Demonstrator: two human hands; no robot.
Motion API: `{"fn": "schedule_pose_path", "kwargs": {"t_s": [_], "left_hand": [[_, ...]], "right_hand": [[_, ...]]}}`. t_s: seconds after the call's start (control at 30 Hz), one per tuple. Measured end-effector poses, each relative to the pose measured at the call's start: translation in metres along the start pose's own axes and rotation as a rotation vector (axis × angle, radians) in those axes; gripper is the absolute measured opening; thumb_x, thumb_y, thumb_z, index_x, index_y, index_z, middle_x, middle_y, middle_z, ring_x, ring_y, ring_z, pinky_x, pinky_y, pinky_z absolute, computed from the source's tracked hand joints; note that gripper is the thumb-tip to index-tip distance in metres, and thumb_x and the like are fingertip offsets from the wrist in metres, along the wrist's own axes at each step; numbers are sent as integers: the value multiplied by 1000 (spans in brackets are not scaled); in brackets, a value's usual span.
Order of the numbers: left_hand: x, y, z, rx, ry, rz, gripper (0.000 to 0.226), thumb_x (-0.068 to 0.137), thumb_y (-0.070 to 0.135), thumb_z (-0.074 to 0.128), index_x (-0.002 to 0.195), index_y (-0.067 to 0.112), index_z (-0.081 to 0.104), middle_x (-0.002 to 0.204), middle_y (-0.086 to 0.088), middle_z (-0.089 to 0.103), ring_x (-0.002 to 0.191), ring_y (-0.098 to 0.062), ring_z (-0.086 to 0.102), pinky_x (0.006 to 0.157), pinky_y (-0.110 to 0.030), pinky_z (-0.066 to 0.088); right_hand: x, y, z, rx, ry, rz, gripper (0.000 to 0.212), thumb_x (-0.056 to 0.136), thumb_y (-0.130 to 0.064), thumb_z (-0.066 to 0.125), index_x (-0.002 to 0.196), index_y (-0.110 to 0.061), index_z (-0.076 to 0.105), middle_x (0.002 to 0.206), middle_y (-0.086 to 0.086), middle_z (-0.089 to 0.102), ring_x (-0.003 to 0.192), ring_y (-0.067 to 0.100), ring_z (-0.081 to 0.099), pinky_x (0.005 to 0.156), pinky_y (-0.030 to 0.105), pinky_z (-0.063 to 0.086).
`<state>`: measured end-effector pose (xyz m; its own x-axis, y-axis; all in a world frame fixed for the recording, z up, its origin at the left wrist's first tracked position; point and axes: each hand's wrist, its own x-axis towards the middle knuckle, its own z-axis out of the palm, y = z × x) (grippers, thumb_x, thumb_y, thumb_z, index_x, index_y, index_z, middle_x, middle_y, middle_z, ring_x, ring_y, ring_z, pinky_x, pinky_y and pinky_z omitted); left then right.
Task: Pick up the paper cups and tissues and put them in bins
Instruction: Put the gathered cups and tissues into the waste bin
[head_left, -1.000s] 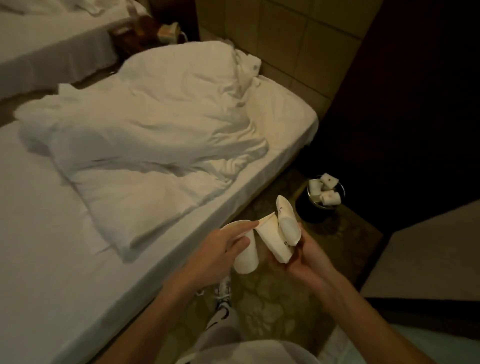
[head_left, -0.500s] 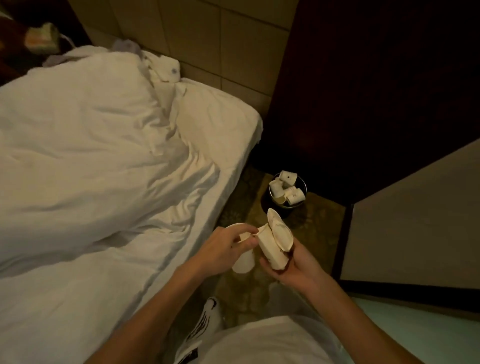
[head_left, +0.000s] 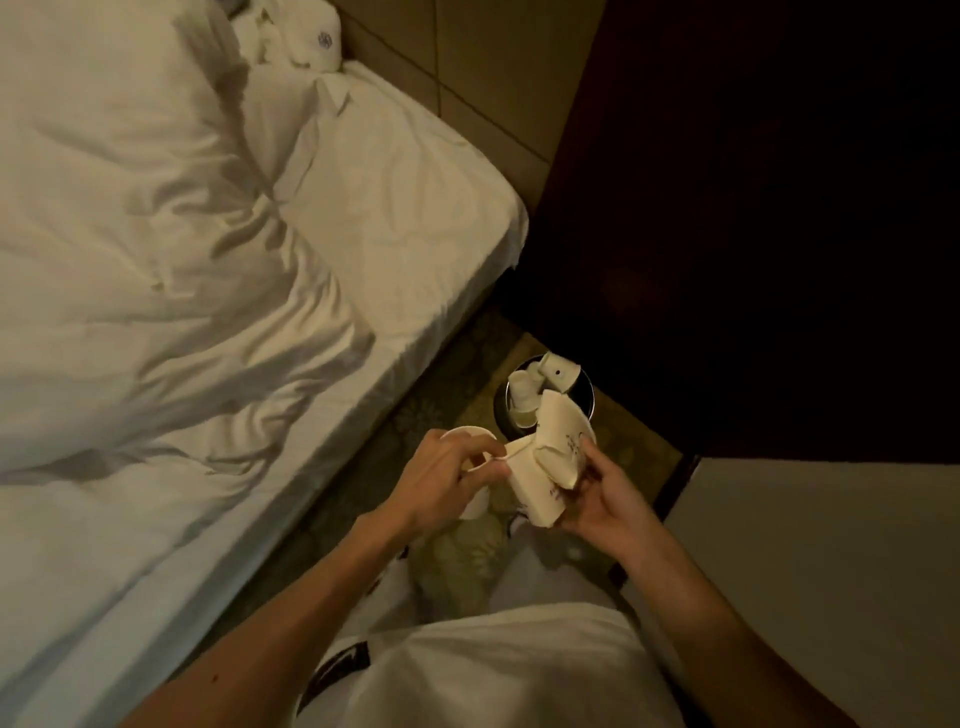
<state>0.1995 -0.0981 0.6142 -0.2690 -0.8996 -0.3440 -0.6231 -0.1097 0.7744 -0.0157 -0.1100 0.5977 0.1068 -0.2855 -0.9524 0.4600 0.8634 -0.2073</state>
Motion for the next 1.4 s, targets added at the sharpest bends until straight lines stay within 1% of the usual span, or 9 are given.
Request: {"fn": "schedule_pose_path", "kwargs": {"t_s": [0.1,0.2,0.3,0.4,0.53,0.6,0.83,0.97,1.4], "left_hand": [[41,12,26,-28,36,-65,29,97,43,54,104,20,71,101,8,63,91,-5,56,87,-29,33],[73,11,47,14,79,-130,27,97,42,54,107,23,69,100,11,59,91,0,44,83,-22,21],[100,-5,70,-4,12,-193,28,98,42,53,108,22,68,102,7,64,97,-7,55,97,-33,31],[128,-29,96,-75,-51,-226,28,98,39,54,105,17,70,98,4,65,90,-12,61,92,-44,44],[162,-67,134,-103,-75,-267,29,96,39,56,108,17,70,96,9,62,89,-9,60,83,-27,45],[179,-89,152,-101,-87,-294,29,96,38,56,111,17,69,98,8,64,92,-9,60,75,-18,43],[222,-158,200,-127,-134,-347,25,96,40,54,109,23,69,101,1,67,96,-15,62,84,-41,52],[234,-181,221,-157,-109,-358,31,94,44,54,108,21,70,98,4,67,94,-11,61,81,-37,51],[240,-221,254,-293,-20,-409,4,93,33,63,89,33,64,78,19,61,79,6,57,66,-12,41]], "right_hand": [[18,-60,-19,-157,54,-70,34,86,-35,66,113,-15,63,103,8,73,101,25,66,85,46,53],[43,-106,-34,-339,97,-115,33,90,-32,65,117,-13,64,101,5,75,96,21,67,72,33,51],[82,-127,-50,-514,188,-162,32,90,-28,67,117,-11,64,103,8,74,93,22,71,71,31,55],[130,-134,-66,-649,273,-199,28,87,-23,70,112,-12,65,102,10,72,87,24,70,59,29,56],[195,-132,-92,-753,314,-225,3,88,-25,65,90,-27,65,98,1,70,86,17,65,60,27,49],[228,-130,-105,-773,354,-232,8,89,-24,65,97,-26,65,97,-1,69,83,12,64,57,25,47],[326,-136,-138,-731,555,-442,35,89,-17,68,121,-2,62,104,3,64,80,11,62,44,10,45],[373,-138,-142,-757,588,-526,42,90,-20,68,127,-2,58,124,12,64,108,24,65,66,18,52],[460,-125,-131,-1226,712,-561,47,86,-27,72,125,-7,57,127,13,60,112,29,60,87,40,53]]}}
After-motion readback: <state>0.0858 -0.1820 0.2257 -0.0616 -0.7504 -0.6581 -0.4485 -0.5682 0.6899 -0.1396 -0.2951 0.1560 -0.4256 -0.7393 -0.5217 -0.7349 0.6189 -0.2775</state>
